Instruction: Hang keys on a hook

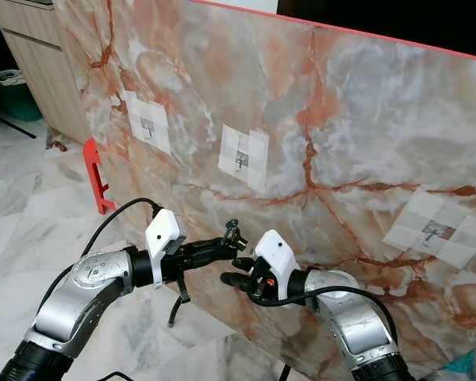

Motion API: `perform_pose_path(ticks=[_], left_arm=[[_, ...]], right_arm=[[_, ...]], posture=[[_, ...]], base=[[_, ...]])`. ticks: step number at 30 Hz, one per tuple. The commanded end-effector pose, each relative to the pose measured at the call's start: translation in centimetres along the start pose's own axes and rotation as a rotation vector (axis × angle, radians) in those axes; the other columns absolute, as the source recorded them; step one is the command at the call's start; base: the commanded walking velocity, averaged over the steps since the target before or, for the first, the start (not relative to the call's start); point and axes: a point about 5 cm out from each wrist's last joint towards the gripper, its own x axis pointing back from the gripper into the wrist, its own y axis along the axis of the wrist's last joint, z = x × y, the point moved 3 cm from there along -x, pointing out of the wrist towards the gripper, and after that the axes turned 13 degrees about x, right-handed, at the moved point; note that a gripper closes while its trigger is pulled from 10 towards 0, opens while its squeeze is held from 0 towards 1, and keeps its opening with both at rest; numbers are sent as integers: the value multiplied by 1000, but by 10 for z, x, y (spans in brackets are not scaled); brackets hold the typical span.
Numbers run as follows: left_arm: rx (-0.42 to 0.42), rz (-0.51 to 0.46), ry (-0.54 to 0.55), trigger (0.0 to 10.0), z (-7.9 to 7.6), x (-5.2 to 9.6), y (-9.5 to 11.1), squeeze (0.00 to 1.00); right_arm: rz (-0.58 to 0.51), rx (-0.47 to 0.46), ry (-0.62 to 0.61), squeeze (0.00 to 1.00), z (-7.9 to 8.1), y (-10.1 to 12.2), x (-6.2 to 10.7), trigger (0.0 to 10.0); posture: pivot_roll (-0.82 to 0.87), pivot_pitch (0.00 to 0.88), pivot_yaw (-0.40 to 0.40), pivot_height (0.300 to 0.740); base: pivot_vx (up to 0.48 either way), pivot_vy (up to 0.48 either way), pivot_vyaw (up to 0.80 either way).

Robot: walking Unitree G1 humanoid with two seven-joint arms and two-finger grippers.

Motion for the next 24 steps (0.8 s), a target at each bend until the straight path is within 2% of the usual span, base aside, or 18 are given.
perform_pose_path(ticks=[1,23,24], left_arm=[[-27,3,-2,10000,1,-2,3,0],[-34,3,-4,10000,1,-4,3,0],[-34,2,-5,10000,1,-4,3,0]], right_arm=[[-20,7,-27,0,-7,7,2,10000],[-61,-15,-24,0,-7,14,2,10000],[-65,-18,-22,0,-7,15,2,5647]], posture=[[-117,0,-79,740],[-117,0,-78,740],[-117,0,-78,740]], base=[[0,0,0],[0,0,0],[0,0,0]])
